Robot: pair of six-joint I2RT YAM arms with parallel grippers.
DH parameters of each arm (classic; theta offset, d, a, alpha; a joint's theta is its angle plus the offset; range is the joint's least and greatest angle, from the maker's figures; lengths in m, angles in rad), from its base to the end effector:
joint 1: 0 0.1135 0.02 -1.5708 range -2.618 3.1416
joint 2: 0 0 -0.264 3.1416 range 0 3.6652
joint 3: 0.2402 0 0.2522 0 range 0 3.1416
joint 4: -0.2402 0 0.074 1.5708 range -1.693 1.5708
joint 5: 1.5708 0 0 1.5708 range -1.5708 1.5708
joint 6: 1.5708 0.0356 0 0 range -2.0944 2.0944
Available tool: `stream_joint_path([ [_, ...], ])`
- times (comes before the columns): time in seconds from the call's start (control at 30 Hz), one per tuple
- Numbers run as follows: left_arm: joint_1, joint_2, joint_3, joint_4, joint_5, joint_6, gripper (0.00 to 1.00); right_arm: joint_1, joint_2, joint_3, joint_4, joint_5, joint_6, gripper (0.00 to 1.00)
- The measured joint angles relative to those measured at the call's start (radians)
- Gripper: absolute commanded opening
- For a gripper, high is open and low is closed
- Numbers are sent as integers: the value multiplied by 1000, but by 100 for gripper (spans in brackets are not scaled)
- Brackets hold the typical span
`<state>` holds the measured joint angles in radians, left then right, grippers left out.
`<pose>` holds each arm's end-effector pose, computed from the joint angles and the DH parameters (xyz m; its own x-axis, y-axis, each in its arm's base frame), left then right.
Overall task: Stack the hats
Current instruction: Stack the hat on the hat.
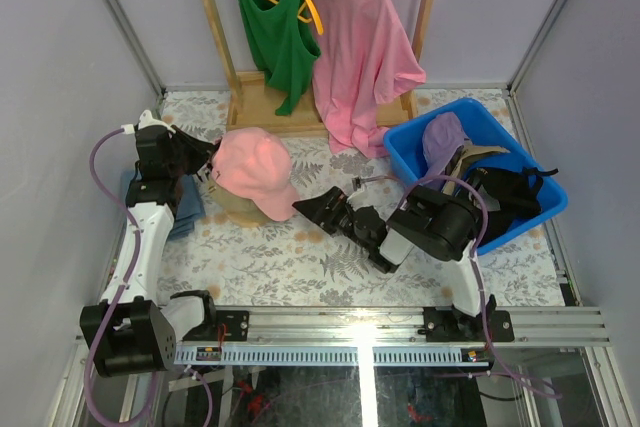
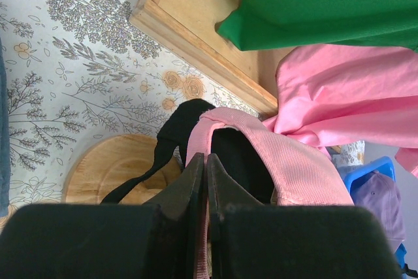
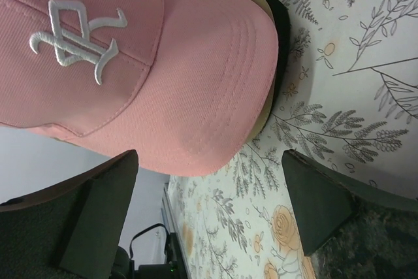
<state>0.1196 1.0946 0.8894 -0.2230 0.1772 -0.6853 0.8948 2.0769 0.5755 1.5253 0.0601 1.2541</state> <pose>0.2492 0.0236 0.3117 -0.3456 -0.6690 -0.6580 -0.2286 0.7401 -0.6324 0.2108 0.2595 0.1068 -0.6996 0.6438 -0.3100 -0.2450 0.1914 0.9504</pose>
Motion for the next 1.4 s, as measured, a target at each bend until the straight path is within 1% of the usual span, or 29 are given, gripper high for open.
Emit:
stream_joint_path([
  [0.3, 0, 0, 0, 0, 0, -1, 0, 0, 64, 82, 56, 0, 63, 100],
  [0.5, 0, 0, 0, 0, 1, -1, 0, 0, 125, 134, 58, -1, 99, 100],
  [0.7, 0, 0, 0, 0, 1, -1, 0, 0, 142, 151, 58, -1, 116, 99],
  [0.77, 0, 0, 0, 1, 1, -2, 0, 0, 142, 151, 59, -2, 116, 94],
  [0.83, 0, 0, 0, 1, 2, -2, 0, 0, 142, 151, 59, -2, 115, 86],
  [0.87, 0, 0, 0, 1, 2, -2, 0, 0, 142, 151, 59, -2, 114, 80],
  [0.97, 0, 0, -1, 2, 2, -2, 0, 0, 142, 151, 58, -3, 108, 54],
  [1.0, 0, 0, -2, 3, 2, -2, 0, 0, 142, 149, 57, -3, 105, 39],
  [1.03, 0, 0, -2, 3, 2, -2, 0, 0, 142, 145, 58, -2, 105, 31],
  [1.07, 0, 0, -2, 3, 1, -2, 0, 0, 142, 139, 58, -2, 103, 28],
  [1.2, 5, 0, -2, 11, 1, -3, 0, 0, 138, 109, 86, -12, 118, 24],
  [1.4, 6, 0, -2, 12, 1, -10, 0, 0, 110, 75, 96, -16, 115, 14],
])
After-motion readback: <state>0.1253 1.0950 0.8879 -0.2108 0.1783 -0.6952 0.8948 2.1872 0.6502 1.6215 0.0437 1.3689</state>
